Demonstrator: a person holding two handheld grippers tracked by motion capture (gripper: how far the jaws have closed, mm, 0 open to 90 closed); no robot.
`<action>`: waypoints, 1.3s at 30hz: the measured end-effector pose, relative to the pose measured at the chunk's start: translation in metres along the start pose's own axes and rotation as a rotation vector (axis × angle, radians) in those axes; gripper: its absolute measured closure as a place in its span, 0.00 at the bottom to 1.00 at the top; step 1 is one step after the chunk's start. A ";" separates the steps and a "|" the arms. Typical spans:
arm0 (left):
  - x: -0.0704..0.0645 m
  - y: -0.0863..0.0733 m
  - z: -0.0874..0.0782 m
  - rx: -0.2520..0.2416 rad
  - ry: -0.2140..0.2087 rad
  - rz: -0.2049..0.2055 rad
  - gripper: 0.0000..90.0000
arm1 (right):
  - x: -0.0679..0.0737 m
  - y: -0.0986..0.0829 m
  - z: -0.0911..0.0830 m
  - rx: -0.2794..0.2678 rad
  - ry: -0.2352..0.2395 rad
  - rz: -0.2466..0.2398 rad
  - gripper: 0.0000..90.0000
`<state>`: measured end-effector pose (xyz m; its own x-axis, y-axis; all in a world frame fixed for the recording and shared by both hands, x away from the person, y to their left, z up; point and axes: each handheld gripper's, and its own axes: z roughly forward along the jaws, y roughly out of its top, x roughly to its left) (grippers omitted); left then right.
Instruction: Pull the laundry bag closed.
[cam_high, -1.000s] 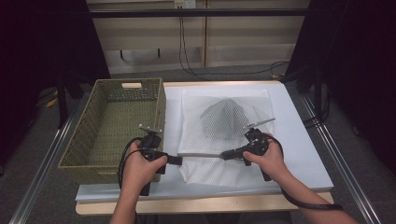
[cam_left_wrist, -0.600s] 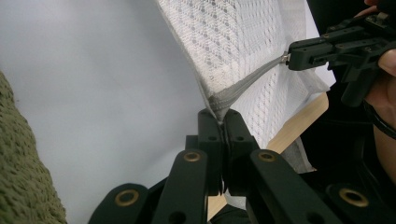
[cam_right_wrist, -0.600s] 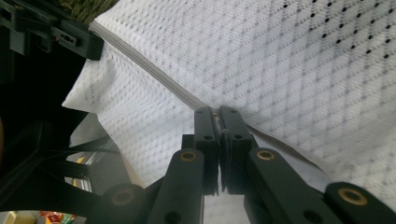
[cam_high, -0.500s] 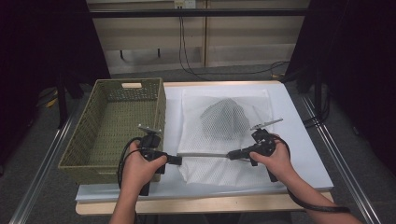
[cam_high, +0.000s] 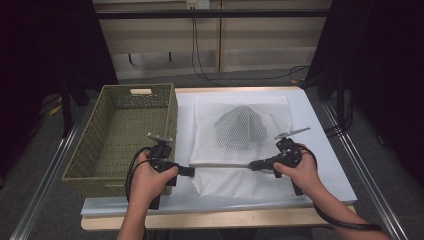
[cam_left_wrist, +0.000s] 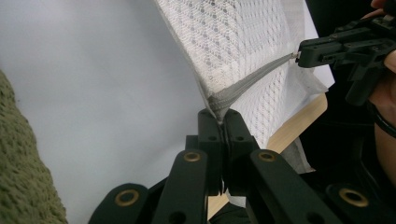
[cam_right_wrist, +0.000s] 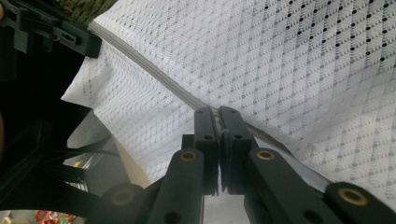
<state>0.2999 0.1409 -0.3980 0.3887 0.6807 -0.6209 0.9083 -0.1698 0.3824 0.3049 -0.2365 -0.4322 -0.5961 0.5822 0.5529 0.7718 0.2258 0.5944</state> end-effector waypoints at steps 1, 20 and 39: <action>0.000 0.000 0.000 -0.001 0.002 0.002 0.98 | -0.001 0.000 -0.001 0.001 0.000 -0.003 0.97; -0.001 0.002 -0.003 0.004 -0.002 0.017 0.98 | -0.009 -0.012 -0.016 -0.018 -0.016 0.021 0.97; -0.002 0.004 -0.003 0.010 -0.006 0.020 0.98 | -0.016 -0.018 -0.027 -0.043 -0.009 0.043 0.97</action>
<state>0.3022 0.1417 -0.3933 0.4080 0.6727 -0.6173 0.9016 -0.1906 0.3882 0.2949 -0.2709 -0.4363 -0.5603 0.5977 0.5734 0.7864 0.1666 0.5948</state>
